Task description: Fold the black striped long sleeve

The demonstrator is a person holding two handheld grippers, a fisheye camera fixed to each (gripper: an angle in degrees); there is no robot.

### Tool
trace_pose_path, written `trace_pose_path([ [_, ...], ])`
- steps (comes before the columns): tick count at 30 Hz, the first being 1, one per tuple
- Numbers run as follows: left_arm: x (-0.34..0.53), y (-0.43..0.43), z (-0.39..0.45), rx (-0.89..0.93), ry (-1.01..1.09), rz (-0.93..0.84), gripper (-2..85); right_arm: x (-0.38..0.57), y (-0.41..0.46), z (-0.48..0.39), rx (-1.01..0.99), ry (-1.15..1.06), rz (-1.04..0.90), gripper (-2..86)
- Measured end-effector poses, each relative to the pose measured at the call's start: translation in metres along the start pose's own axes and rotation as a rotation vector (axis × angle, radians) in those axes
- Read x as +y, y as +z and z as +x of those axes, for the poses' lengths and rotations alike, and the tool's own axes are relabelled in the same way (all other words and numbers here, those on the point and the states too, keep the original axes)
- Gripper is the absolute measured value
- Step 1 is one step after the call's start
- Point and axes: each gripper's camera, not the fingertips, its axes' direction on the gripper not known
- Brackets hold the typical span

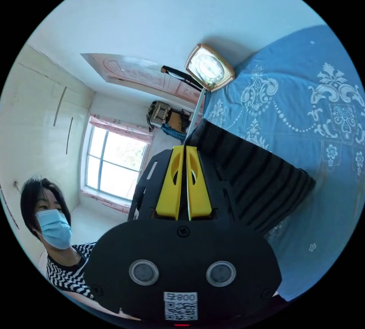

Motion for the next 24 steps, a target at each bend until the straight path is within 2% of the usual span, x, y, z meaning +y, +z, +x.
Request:
trace_pose_path([
  [7,-0.071,-0.076,-0.023,-0.104,-0.102,0.057,6.5,-0.068,0.088,-0.057,0.045,0.010,-0.118,0.6],
  [12,-0.105,-0.123,-0.053,-0.178,-0.256,0.077,6.8,-0.099,0.155,-0.081,0.155,0.008,-0.242,0.4],
  [14,-0.110,-0.133,-0.065,-0.218,-0.330,0.075,7.0,-0.109,0.182,-0.082,0.132,0.030,-0.294,0.2],
  [18,-0.121,-0.157,-0.071,-0.149,-0.429,0.138,7.2,-0.117,0.196,-0.093,0.069,0.040,-0.342,0.1],
  [22,-0.136,-0.181,-0.041,-0.197,-0.412,0.180,6.3,-0.105,0.170,-0.144,0.068,-0.105,-0.365,0.0],
  [24,-0.141,-0.203,-0.014,-0.230,-0.398,0.270,2.7,-0.088,0.152,-0.165,0.112,-0.163,-0.374,0.0],
])
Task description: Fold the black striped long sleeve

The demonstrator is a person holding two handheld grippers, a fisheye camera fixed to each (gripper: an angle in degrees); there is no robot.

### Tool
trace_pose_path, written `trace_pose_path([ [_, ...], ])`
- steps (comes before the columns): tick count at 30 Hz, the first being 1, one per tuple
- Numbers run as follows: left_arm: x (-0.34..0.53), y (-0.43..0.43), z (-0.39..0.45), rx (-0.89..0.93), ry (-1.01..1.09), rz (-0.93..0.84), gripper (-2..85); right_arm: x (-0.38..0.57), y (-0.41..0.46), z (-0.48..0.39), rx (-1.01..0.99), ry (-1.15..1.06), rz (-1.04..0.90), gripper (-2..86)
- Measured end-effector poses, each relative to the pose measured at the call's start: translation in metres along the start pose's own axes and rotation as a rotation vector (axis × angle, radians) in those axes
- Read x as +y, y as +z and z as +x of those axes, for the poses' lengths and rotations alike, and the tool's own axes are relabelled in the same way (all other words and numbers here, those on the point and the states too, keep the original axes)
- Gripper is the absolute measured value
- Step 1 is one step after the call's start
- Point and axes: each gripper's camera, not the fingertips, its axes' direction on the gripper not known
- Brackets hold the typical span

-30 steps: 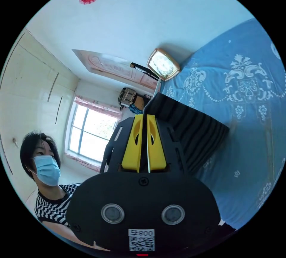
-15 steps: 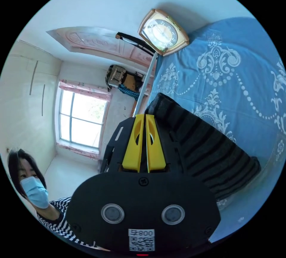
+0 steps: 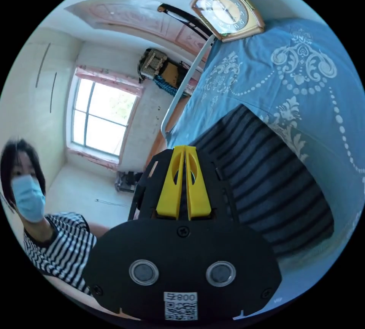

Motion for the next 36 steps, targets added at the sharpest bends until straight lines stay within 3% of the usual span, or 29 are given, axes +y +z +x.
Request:
trace_pose_path([
  [2,-0.001,-0.015,0.026,0.016,0.060,0.051,1.4,0.031,-0.011,-0.020,0.104,-0.013,-0.009,0.0],
  [5,-0.013,-0.003,0.077,-0.020,0.220,-0.065,0.5,0.049,-0.006,-0.024,0.217,0.049,-0.051,0.0],
  [8,-0.028,0.025,0.108,-0.170,0.343,-0.174,0.2,0.041,0.019,-0.012,0.294,0.116,-0.134,0.1],
  [11,-0.040,0.041,0.096,-0.326,0.279,-0.252,0.0,0.032,0.026,-0.010,0.246,0.151,-0.131,0.1],
  [16,-0.043,0.021,0.104,-0.251,0.181,-0.204,0.0,0.032,0.015,-0.044,0.261,0.106,-0.131,0.0],
  [20,-0.041,0.003,0.144,-0.201,0.282,-0.184,0.0,0.062,0.005,-0.084,0.295,0.028,-0.089,0.0],
  [23,-0.038,0.015,0.136,-0.308,0.275,-0.282,0.0,0.081,0.033,-0.071,0.342,0.084,-0.184,0.1],
  [26,-0.047,0.011,0.129,-0.252,0.200,-0.293,0.1,0.085,0.035,-0.054,0.265,0.161,-0.126,0.1],
  [31,-0.056,-0.007,0.148,-0.269,0.246,-0.297,0.3,0.089,0.036,-0.063,0.306,0.120,-0.133,0.1],
  [36,-0.058,-0.048,0.134,-0.194,0.125,-0.217,0.9,0.129,0.014,-0.046,0.187,0.199,0.000,0.3],
])
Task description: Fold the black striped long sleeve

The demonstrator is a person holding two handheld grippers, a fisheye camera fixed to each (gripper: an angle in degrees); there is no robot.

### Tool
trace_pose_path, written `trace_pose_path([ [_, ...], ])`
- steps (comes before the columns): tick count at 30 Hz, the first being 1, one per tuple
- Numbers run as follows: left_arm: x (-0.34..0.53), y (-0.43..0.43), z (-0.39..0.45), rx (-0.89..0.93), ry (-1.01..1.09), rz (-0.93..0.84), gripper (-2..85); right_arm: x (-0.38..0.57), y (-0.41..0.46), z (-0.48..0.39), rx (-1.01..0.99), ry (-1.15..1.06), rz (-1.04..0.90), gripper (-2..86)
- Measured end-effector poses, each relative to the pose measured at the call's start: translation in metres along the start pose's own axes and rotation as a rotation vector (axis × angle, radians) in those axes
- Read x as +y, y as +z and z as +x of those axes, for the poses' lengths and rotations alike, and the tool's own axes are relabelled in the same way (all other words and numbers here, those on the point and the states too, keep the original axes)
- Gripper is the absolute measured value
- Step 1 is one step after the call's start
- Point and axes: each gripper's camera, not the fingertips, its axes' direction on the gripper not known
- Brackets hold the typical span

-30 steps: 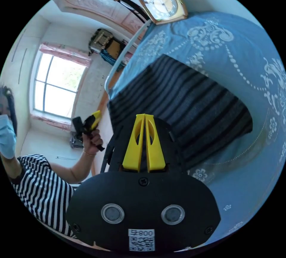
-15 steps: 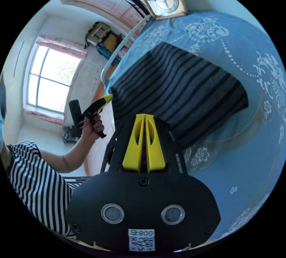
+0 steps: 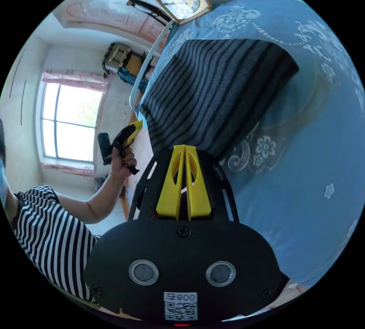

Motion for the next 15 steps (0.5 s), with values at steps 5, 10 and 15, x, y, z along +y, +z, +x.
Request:
trace_pose_path([
  [5,0.011,-0.014,-0.027,0.079,-0.105,-0.019,3.8,0.050,0.003,0.061,-0.117,0.168,0.036,1.8],
  [10,0.018,-0.006,-0.048,0.177,-0.192,-0.085,6.8,0.077,0.027,0.103,-0.225,0.251,0.044,4.5],
  [15,0.023,0.013,-0.048,0.266,-0.185,-0.154,7.3,0.068,0.060,0.121,-0.315,0.226,0.038,6.7],
])
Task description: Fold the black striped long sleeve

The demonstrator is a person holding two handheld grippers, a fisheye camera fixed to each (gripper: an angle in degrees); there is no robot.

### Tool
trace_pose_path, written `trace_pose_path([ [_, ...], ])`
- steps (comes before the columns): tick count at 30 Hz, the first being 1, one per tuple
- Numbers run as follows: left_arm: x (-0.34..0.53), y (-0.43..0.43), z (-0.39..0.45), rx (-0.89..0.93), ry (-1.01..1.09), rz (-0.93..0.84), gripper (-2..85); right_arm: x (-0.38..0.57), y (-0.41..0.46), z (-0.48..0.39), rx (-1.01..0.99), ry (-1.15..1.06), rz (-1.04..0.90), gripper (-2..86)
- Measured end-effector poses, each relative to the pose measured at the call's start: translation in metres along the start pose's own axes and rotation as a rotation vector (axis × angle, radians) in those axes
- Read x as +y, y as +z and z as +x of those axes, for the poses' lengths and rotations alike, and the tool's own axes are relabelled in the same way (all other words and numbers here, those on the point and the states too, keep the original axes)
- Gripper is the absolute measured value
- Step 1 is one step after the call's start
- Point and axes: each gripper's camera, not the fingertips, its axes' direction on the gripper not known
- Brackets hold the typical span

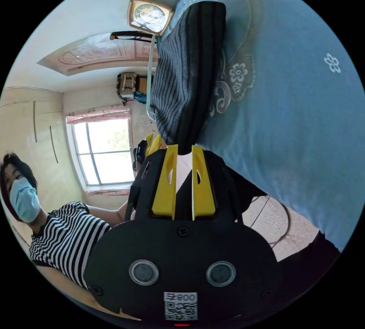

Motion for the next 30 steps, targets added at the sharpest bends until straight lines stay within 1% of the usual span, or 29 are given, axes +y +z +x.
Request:
trace_pose_path([
  [4,-0.008,0.010,0.001,-0.004,0.036,-0.048,7.4,-0.012,0.022,0.016,0.005,-0.050,-0.044,7.0],
  [7,-0.017,0.009,-0.011,-0.050,0.015,-0.034,8.3,-0.017,0.035,0.038,0.025,-0.042,-0.073,7.7],
  [10,-0.024,0.007,-0.036,-0.073,-0.055,-0.014,10.6,-0.020,0.046,0.067,0.005,-0.015,-0.058,9.1],
  [13,-0.032,0.007,-0.070,-0.024,-0.153,0.004,13.1,-0.027,0.059,0.098,-0.066,0.019,-0.037,10.4],
  [17,-0.054,0.008,-0.110,0.001,-0.216,0.057,16.3,-0.042,0.070,0.144,-0.133,0.074,0.033,11.0],
  [20,-0.073,0.019,-0.138,0.014,-0.260,0.050,17.7,-0.053,0.066,0.179,-0.160,0.116,0.115,11.2],
  [26,-0.103,0.040,-0.188,0.026,-0.267,0.037,18.0,-0.096,0.052,0.235,-0.096,0.134,0.239,12.0],
  [30,-0.119,0.058,-0.222,0.093,-0.279,0.024,18.6,-0.131,0.056,0.263,-0.068,0.119,0.281,13.2],
])
